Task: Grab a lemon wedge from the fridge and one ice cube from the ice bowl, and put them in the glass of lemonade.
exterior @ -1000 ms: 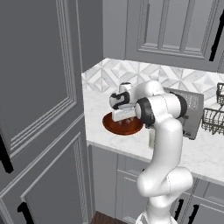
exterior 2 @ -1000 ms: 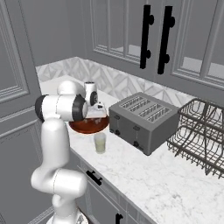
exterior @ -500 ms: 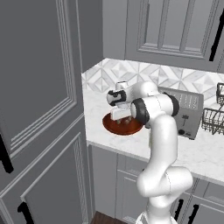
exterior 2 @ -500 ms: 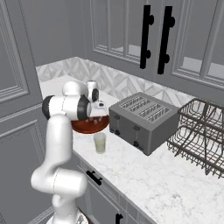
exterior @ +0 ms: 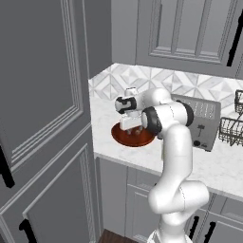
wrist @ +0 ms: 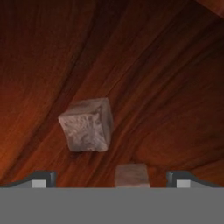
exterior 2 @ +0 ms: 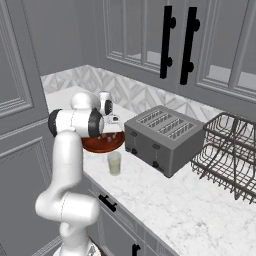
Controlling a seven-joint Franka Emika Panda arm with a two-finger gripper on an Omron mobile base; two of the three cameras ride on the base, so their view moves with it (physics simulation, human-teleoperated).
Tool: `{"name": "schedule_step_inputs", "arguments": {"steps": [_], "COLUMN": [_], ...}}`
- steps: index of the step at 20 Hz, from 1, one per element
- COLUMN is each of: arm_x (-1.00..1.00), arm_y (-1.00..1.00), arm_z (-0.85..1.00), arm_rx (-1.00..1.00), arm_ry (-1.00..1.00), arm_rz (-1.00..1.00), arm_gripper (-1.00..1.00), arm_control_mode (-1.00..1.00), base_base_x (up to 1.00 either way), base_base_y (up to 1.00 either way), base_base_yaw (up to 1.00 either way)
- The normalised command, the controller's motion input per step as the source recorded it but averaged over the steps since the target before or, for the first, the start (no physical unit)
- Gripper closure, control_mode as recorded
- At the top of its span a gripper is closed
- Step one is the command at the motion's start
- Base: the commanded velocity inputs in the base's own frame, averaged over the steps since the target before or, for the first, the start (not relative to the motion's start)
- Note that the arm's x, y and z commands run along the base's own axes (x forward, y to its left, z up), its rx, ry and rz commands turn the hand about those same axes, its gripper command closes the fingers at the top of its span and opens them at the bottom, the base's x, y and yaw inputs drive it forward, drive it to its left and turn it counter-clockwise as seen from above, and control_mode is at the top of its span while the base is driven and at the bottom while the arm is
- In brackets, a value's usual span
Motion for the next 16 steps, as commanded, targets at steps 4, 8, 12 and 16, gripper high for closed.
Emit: {"name": "schedule_step_inputs", "arguments": {"steps": [4,8,12,16], "arm_x": [0.00,0.00,0.00,-0.14], "arm_y": [0.00,0.00,0.00,0.00], "arm_z": [0.00,0.00,0.00,0.00], "arm_rx": [0.00,0.00,0.00,0.00], "arm_ry": [0.00,0.00,0.00,-0.02], "arm_rz": [0.00,0.00,0.00,0.00], "arm_gripper": [-1.00,-1.00,-1.00,-1.00], "arm_control_mode": [-1.00,-1.00,-1.00,-1.00], "base_base_x": [0.00,0.00,0.00,0.00], "base_base_y": [0.00,0.00,0.00,0.00], "base_base_yaw": [0.00,0.00,0.00,0.00]}}
